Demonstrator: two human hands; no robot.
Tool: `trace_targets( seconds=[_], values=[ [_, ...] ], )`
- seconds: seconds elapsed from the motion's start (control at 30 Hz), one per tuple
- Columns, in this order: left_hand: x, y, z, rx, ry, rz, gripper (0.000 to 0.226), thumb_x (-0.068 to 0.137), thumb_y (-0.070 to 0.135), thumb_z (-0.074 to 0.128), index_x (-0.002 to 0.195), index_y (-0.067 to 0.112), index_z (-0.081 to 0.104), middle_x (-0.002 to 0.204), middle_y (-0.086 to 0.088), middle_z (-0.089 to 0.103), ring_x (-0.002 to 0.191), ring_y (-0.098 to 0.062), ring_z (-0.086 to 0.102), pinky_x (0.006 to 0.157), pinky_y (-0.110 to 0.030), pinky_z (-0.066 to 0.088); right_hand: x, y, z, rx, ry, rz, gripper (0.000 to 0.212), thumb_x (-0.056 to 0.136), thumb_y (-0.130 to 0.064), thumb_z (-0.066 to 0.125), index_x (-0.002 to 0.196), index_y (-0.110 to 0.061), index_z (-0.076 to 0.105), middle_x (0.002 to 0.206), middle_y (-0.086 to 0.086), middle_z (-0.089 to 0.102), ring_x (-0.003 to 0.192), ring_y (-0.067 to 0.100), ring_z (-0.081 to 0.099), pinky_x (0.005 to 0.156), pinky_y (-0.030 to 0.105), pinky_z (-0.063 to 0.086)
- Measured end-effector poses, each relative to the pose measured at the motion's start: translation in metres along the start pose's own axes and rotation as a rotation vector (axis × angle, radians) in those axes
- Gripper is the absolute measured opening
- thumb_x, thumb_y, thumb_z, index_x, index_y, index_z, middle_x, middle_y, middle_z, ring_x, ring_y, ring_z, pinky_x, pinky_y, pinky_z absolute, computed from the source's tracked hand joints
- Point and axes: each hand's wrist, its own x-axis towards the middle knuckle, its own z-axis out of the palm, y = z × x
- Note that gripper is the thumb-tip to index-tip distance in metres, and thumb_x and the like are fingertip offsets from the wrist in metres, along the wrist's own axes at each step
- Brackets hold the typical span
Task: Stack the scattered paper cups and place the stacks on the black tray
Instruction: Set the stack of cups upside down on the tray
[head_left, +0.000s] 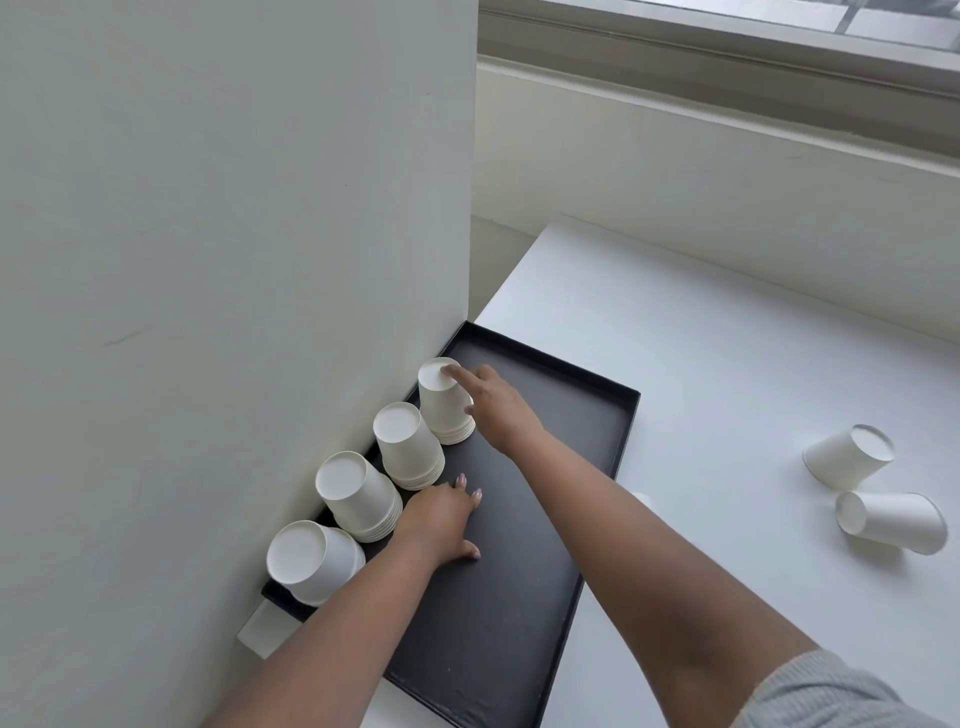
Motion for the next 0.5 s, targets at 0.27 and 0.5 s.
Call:
trace_targets(
  seconds=[0.27, 0.5],
  values=[
    [0.004, 0.001, 0.001, 0.031, -0.009, -0.005, 0.084, 0.082, 0.047, 0.063, 0.148, 0.023, 0.017, 0.158, -0.007, 0.013, 0.137, -0.025, 0.033, 0.105, -0.038, 0.039, -0.014, 0.010, -0.018, 0.079, 0.039, 0.057, 0.068, 0.088, 0.006, 0.041, 0.144, -0.030, 0.025, 0.125, 0.010, 0.044, 0.103, 0.030, 0.052, 0.088, 0.039, 0.046],
    [0.008, 0.003, 0.000, 0.062, -0.008, -0.026, 0.082, 0.081, 0.050, 0.062, 0.147, 0.020, 0.024, 0.156, -0.011, 0.018, 0.131, -0.026, 0.040, 0.099, -0.036, 0.041, -0.073, 0.077, -0.046, -0.111, -0.219, 0.311, 0.061, 0.079, 0.001, 0.044, 0.135, -0.023, 0.042, 0.136, 0.008, 0.039, 0.127, 0.027, 0.037, 0.094, 0.033, 0.042]
  ],
)
